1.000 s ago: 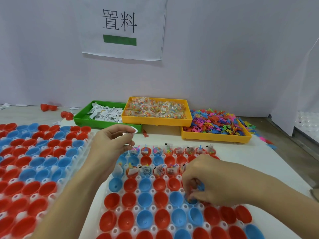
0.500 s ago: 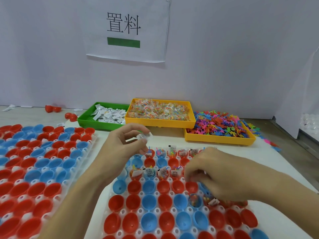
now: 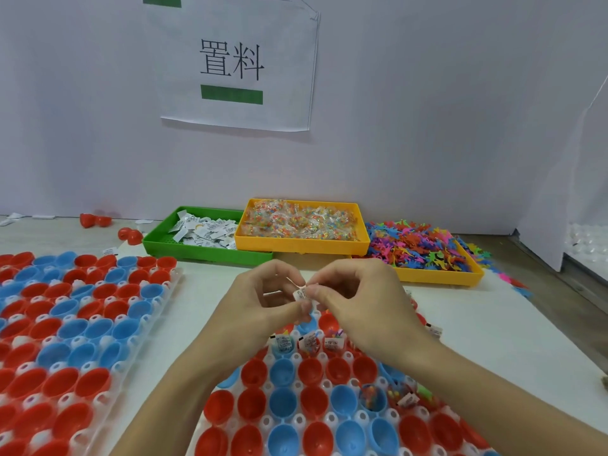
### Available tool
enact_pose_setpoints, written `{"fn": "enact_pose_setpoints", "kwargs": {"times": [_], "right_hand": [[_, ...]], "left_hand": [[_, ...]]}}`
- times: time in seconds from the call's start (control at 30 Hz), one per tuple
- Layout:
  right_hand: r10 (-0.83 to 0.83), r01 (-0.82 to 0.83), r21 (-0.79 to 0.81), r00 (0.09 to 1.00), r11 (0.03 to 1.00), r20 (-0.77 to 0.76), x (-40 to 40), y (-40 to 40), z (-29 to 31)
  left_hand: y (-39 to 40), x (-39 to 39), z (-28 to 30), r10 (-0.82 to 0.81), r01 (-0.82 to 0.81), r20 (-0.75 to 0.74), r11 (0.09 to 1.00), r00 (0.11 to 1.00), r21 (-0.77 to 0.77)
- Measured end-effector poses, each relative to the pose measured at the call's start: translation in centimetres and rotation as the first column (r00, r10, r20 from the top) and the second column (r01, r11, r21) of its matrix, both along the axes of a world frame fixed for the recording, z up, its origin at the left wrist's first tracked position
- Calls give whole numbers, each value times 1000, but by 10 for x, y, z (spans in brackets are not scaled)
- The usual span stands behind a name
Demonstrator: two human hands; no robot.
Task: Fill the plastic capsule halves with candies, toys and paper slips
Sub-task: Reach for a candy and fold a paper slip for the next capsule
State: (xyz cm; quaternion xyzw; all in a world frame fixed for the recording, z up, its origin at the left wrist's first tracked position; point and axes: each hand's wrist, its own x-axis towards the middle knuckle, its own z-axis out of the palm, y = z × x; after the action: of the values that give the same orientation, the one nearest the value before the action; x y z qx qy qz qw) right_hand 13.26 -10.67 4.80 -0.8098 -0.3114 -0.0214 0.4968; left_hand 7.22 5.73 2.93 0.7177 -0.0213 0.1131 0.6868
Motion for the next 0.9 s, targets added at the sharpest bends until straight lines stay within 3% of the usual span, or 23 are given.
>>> {"fn": "enact_pose_setpoints", "kwargs": {"times": [0.23, 0.43, 0.53, 0.67, 0.77, 0.9], "right_hand": [[84, -79, 57, 994, 995, -77, 1, -1, 7], [101, -101, -3, 992, 995, -76, 4, -11, 10], [85, -86, -11, 993, 996, -87, 5, -23, 16], [164, -172, -102, 983, 980, -87, 7, -50, 26], [231, -250, -176, 965, 952, -122, 0, -67, 32], [290, -291, -359, 955, 887, -58, -10, -78, 33]], "left_hand": [[3, 2, 0, 61, -62, 17, 996, 998, 63], [7, 3, -1, -17, 16, 17, 995, 1000, 100], [16, -2, -9, 179, -190, 117, 978, 977, 83], [42, -4, -27, 502, -511, 157, 859, 851, 23], [50, 0, -41, 582, -591, 119, 805, 804, 55], [51, 4, -55, 618, -622, 81, 782, 782, 41]]}}
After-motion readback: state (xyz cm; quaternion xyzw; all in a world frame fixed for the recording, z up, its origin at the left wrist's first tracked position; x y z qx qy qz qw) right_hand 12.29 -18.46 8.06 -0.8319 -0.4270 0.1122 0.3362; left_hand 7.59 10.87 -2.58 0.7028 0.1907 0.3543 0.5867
